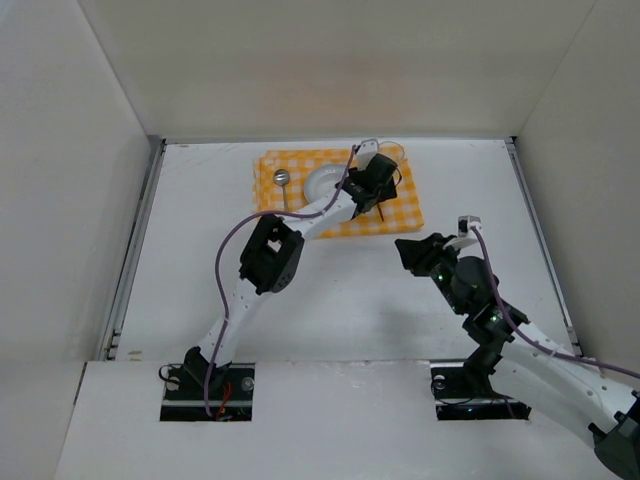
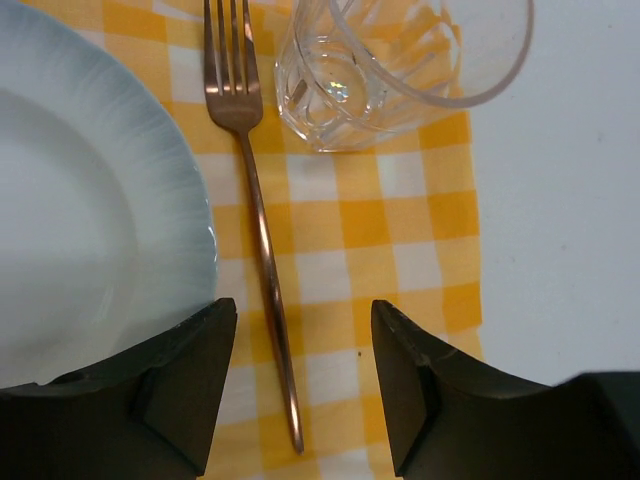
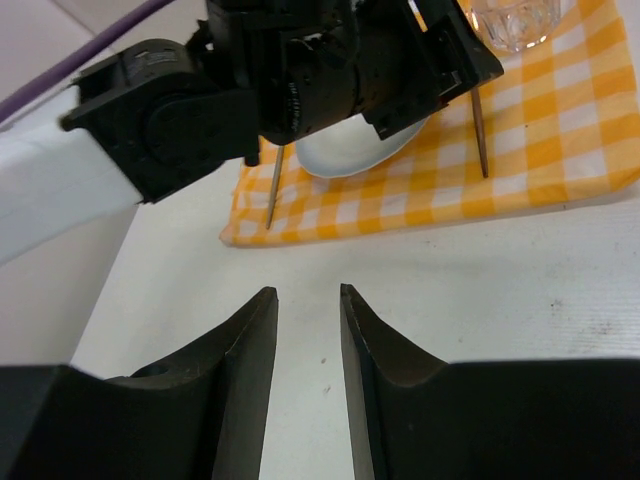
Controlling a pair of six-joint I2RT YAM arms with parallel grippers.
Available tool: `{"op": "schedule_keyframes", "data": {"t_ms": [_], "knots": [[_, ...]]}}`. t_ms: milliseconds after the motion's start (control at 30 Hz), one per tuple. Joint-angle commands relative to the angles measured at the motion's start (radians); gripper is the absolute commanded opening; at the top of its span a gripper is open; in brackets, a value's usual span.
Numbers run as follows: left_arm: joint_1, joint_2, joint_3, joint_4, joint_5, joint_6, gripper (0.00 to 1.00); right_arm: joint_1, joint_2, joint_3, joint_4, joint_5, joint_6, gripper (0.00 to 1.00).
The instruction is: Set the dinner table for one person
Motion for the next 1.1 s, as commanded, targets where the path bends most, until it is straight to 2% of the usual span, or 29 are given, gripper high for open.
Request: {"op": "schedule_keyframes", "data": {"t_ms": [0, 133, 233, 267, 300, 367, 467, 567, 633, 733, 800, 900, 1067], "knots": [[-0.009, -0.226, -0.074, -0.017, 0.144, 0.103, 0.56, -0.008, -0.056, -0.021, 0.056, 0.008, 0.003, 0.37], [-0.020, -0.423, -0.253, 0.080, 0.135, 0.129, 0.61, -0.003, -0.157, -0.058, 0.086, 0.021, 0.003, 0.34], [-0.020, -0.605, -0.454, 0.169, 0.115, 0.148, 0.64, -0.003, -0.191, -0.070, 0.094, 0.028, 0.003, 0.29], [-0.017, -0.674, -0.528, 0.192, 0.106, 0.155, 0.75, -0.002, -0.179, -0.067, 0.091, 0.026, 0.003, 0.26], [-0.014, -0.737, -0.600, 0.209, 0.096, 0.163, 1.00, -0.002, -0.161, -0.061, 0.091, 0.020, 0.003, 0.23], [-0.006, -0.851, -0.735, 0.229, 0.058, 0.171, 1.00, 0.000, -0.105, -0.048, 0.094, 0.008, 0.000, 0.17], [0.009, -1.055, -0.982, 0.240, -0.081, 0.165, 1.00, 0.019, 0.016, -0.017, 0.099, -0.023, -0.002, 0.09], [0.017, -1.260, -1.223, 0.226, -0.273, 0.140, 1.00, 0.036, 0.123, 0.000, 0.126, -0.049, 0.003, 0.08], [0.026, -1.384, -1.370, 0.200, -0.367, 0.103, 1.00, 0.058, 0.189, 0.008, 0.155, -0.058, 0.004, 0.13], [0.057, -1.532, -1.548, 0.105, -0.413, -0.016, 1.00, 0.090, 0.278, 0.011, 0.209, -0.041, 0.006, 0.38], [0.075, -1.589, -1.631, 0.048, -0.384, -0.087, 1.00, 0.104, 0.333, 0.012, 0.238, -0.038, 0.007, 0.49], [0.103, -1.624, -1.723, -0.024, -0.349, -0.182, 1.00, 0.115, 0.415, 0.031, 0.252, -0.038, 0.009, 0.54], [0.133, -1.684, -1.814, -0.061, -0.339, -0.299, 1.00, 0.115, 0.479, 0.035, 0.275, -0.038, 0.018, 0.55]]}}
